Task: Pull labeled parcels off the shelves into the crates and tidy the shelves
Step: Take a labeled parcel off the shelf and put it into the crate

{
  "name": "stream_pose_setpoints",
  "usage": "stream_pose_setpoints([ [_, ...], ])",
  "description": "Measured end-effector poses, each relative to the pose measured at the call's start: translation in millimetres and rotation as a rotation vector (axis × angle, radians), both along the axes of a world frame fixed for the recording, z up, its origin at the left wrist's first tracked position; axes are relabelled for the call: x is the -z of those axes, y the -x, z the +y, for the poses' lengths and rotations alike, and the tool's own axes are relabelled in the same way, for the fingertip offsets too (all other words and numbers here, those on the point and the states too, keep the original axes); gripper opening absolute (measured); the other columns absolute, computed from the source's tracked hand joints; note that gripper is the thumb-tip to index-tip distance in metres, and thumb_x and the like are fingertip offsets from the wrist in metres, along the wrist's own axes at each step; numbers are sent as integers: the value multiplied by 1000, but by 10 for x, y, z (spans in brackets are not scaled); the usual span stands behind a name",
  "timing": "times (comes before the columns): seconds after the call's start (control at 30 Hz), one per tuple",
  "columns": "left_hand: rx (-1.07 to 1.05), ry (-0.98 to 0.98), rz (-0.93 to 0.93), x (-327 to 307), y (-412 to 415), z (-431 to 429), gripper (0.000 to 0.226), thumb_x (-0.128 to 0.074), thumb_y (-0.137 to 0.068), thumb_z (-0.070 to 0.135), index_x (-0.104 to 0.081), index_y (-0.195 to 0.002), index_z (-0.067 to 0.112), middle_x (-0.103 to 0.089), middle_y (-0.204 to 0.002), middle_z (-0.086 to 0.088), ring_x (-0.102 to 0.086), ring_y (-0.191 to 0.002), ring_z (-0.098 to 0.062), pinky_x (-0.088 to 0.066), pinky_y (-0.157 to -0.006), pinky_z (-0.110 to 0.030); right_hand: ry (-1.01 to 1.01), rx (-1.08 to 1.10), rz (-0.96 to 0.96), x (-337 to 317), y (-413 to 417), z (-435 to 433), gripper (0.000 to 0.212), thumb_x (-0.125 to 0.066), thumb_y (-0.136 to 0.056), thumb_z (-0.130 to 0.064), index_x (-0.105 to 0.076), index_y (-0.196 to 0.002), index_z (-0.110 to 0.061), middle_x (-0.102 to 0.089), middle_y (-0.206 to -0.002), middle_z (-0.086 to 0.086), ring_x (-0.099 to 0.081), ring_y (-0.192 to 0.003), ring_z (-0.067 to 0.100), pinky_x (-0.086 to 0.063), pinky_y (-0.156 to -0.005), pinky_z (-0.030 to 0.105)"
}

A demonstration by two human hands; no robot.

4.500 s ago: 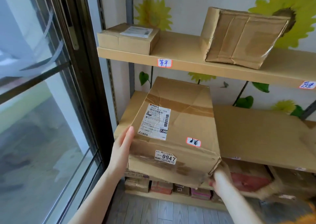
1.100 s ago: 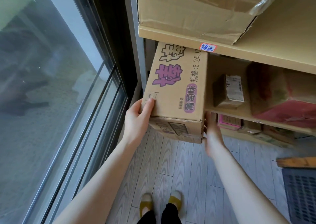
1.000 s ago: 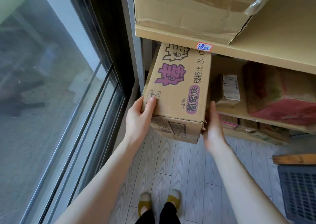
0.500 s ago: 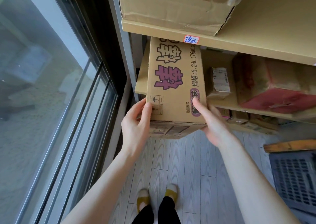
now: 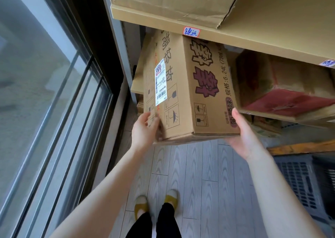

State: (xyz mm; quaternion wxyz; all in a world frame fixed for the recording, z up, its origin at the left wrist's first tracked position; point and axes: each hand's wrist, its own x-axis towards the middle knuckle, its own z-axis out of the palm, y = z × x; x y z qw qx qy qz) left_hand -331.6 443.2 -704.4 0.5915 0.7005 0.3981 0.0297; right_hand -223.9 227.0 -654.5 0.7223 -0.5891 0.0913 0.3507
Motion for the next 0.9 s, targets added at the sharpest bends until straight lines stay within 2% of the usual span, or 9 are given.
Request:
stream_pose_setpoints([
  [0.07,-13,76,175,182,-52,55,56,-53,-90,38,-40,-134,7,-51,-136,-8,-50,-116,-15,-38,-92,-26,6,8,-12,-2,-50,-36,46,-58,-77,-46,-62,-118,-25,-67,-117,4,-65,-106,19,-57,-71,25],
  [0.17,-127,271,345,437,-81,109,70,-50,-89,47,-28,-142,5,-43,-141,-11,-47,-122,-24,-33,-82,-31,26,-16,-24,27,-124,-77,49,-57,-77,-46,-59,-121,-25,-66,-120,4,-63,-109,20,-55,-77,29],
  [0.3,-227,487,297,672,-145,113,49,-48,-87,55,-58,-107,11,-67,-105,-8,-61,-85,-16,-45,-77,-30,-5,-51,-32,75,-189,-129,52,-57,-78,-46,-57,-125,-24,-64,-123,5,-61,-112,20,-56,-78,29],
  [0.43,-323,411,269,721,-75,179,48,-54,-77,65,-58,-80,17,-66,-78,1,-62,-73,-13,-43,-58,-25,-81,-77,20,135,-206,-188,54,-55,-81,-46,-54,-128,-20,-61,-127,7,-59,-116,22,-55,-80,31],
  [0.6,-406,218,243,677,98,413,60,-56,-74,68,-54,-97,12,-66,-88,-5,-65,-82,-20,-54,-78,-38,-211,-2,184,422,-105,-171,45,-47,-86,-44,-65,-118,-16,-62,-124,10,-59,-115,23,-51,-92,39],
  [0.7,-403,18,226,613,121,498,62,-57,-73,67,-55,-96,9,-64,-89,-6,-62,-83,-20,-52,-69,-35,-184,78,259,648,-17,-177,44,-34,-97,-40,-59,-125,-19,-59,-130,9,-54,-120,24,-42,-103,41],
  [0.77,-381,-69,237,590,135,528,60,-59,-73,65,-53,-96,10,-61,-87,-3,-56,-75,-13,-42,-58,-26,-131,116,312,824,76,-206,39,-34,-97,-35,-61,-121,-19,-63,-124,10,-59,-114,26,-44,-101,44],
  [0.83,-366,-106,257,589,162,551,61,-61,-71,65,-52,-99,11,-60,-91,-4,-54,-75,-13,-42,-62,-27,-55,109,322,966,171,-243,41,-32,-100,-28,-73,-100,-25,-70,-110,7,-67,-101,23,-53,-89,40],
  [0.9,-341,-113,269,612,185,572,67,-61,-70,67,-52,-102,9,-61,-96,-7,-58,-83,-20,-47,-70,-33,113,-1,266,1035,243,-257,41,-33,-100,-23,-73,-94,-30,-71,-107,5,-68,-98,19,-57,-81,34],
])
